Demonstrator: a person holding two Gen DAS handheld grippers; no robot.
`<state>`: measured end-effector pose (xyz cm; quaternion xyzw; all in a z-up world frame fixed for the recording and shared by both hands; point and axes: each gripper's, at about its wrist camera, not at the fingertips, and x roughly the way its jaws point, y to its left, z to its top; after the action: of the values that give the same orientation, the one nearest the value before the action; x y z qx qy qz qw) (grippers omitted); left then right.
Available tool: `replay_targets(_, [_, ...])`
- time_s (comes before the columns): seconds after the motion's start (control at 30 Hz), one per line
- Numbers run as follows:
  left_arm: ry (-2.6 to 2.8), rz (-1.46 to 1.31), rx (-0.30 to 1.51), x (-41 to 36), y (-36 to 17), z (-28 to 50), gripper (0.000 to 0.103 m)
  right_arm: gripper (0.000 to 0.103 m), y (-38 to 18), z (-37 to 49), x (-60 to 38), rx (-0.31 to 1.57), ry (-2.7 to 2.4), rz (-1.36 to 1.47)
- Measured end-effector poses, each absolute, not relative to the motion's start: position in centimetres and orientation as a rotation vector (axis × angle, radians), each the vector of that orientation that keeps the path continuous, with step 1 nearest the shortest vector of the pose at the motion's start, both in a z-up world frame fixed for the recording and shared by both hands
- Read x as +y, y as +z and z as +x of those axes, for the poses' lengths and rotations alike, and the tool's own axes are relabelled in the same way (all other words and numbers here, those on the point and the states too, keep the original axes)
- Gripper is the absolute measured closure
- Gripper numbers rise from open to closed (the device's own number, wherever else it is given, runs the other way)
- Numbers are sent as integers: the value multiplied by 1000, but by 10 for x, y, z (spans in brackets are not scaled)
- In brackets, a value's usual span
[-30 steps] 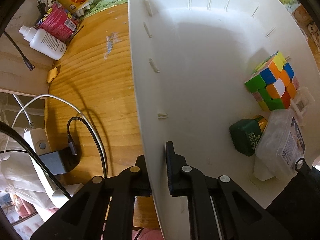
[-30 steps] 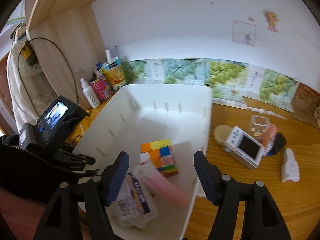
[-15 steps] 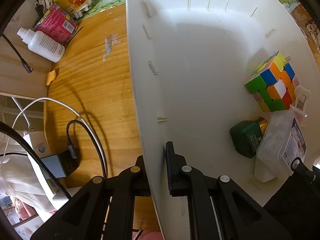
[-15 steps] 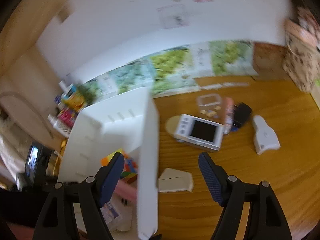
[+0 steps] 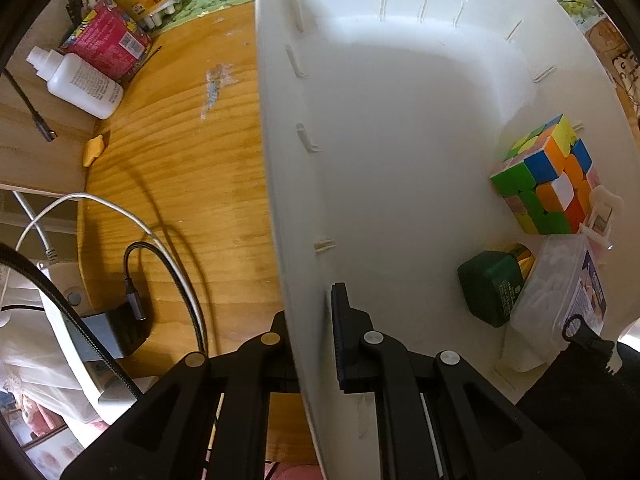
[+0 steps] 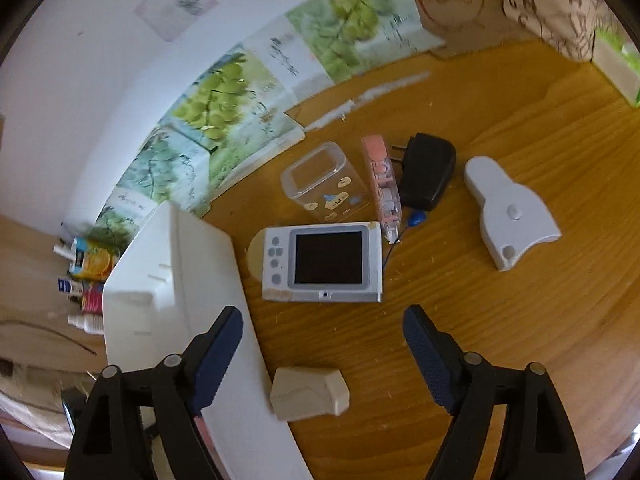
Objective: Organize rigid objects
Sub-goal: 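Move the right tool over the white digital device, then grasp the white digital device with the right tool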
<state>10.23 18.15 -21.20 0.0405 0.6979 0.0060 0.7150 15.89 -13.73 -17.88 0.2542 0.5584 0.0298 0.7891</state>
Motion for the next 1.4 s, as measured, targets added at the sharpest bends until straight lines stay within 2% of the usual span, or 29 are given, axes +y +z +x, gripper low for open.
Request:
replay_targets(0.43, [2, 107, 1579, 181, -227, 116, 93, 14, -206, 197, -128, 1322, 7, 549])
replay_targets(0.47, [2, 107, 1580, 180, -227, 118, 93, 13, -207, 200, -127, 1325, 2, 546])
replay_targets(0.5, [2, 106, 1583, 180, -228, 119, 93, 3, -208, 203, -126, 1331, -4, 541])
replay_targets(0.53, [2, 105, 1584, 180, -229, 120, 93, 0, -210, 205, -126, 1337, -12, 535])
replay_targets(1.2, [3, 106, 1593, 181, -244, 120, 93, 0, -232, 227, -108, 1431, -93, 442])
replay_targets(1.27, [3, 107, 1593, 181, -243, 120, 93, 2, -232, 229, -107, 1430, -100, 431])
replay_targets(1.33, [4, 107, 1593, 181, -243, 120, 93, 9, -230, 230, -107, 1418, -91, 430])
replay_targets(1.4, [4, 107, 1593, 181, -244, 120, 93, 10, -227, 230, -105, 1410, -79, 428])
